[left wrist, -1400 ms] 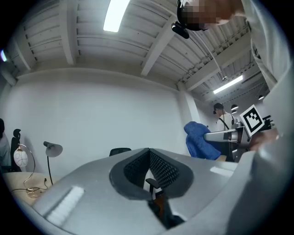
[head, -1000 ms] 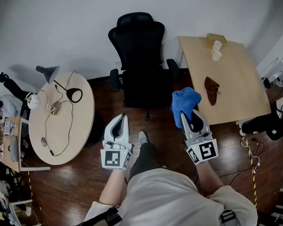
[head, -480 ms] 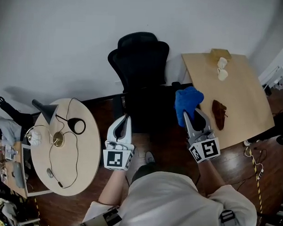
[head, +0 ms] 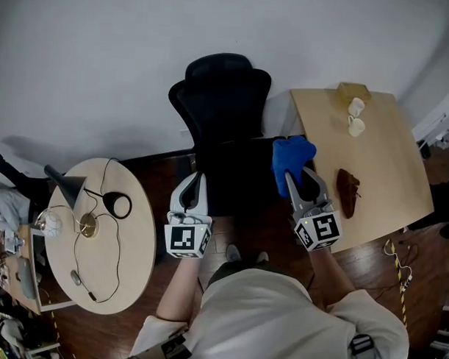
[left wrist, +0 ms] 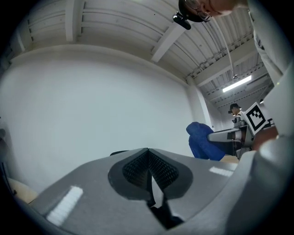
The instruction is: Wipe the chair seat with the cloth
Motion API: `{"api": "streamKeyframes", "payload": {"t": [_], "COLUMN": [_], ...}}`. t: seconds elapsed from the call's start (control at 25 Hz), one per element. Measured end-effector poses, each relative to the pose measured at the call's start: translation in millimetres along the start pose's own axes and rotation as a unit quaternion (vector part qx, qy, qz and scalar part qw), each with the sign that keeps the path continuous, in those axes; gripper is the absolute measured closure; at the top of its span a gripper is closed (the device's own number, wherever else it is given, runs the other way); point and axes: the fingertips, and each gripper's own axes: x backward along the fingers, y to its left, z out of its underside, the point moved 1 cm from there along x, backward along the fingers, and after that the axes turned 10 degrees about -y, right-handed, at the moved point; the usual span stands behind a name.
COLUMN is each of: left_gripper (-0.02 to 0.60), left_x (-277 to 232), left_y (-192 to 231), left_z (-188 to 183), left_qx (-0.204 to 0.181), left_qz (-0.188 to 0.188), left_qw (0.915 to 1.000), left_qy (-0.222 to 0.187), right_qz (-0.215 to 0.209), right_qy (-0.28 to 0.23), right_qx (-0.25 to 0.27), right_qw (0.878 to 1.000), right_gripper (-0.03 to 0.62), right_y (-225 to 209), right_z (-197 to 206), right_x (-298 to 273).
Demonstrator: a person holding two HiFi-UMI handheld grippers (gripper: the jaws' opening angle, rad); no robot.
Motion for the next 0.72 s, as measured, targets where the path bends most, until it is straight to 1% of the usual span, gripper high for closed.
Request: {"api": "streamKeyframes", "payload": {"t": [0.08,0.2,0.32,0.4,0.44,0.52,0.6,0.72], "left_gripper": [0.581,0.581,0.581,0.581,0.581,0.581,0.581,0.581], "left_x": [-12.5,-40.4,-73.9,-96.6,-105.6,-113.5,-110.8,-100.0], "left_y": [4.8,22.0,44.8,64.8,76.9,96.5,104.5,110.0], "left_z": [16.4,47.3,80.7,114.2,136.5,190.2,248.1,338.0], "left_qx": [0.005,0.021,0.045,0.061,0.066,0.078,0.084,0.083], "left_qz": [-0.002,-0.005,-0.008,-0.011,-0.013,-0.02,-0.026,-0.043], "left_qw": [1.0,0.9995,0.9973,0.9941,0.9923,0.989,0.9881,0.987], "left_qy": [0.006,0.025,0.058,0.089,0.103,0.124,0.126,0.131], "right_qz": [0.002,0.007,0.014,0.019,0.023,0.033,0.037,0.033], "right_qy": [0.01,0.032,0.074,0.105,0.119,0.14,0.15,0.171], "right_qx": [-0.004,-0.015,-0.025,-0.029,-0.034,-0.053,-0.069,-0.086], "right_qw": [1.0,0.999,0.997,0.994,0.992,0.988,0.986,0.981], "right_gripper": [0.494,0.494,0.494,0.494,0.494,0.494,0.494,0.494], "right_y": [-9.9,-29.5,-53.7,-69.5,-75.9,-85.8,-95.6,-107.7], "right_z": [17.0,51.6,88.5,122.9,147.5,210.0,281.9,399.2], "right_x": [-11.7,-44.6,-84.5,-109.7,-120.5,-131.6,-131.2,-128.7]}}
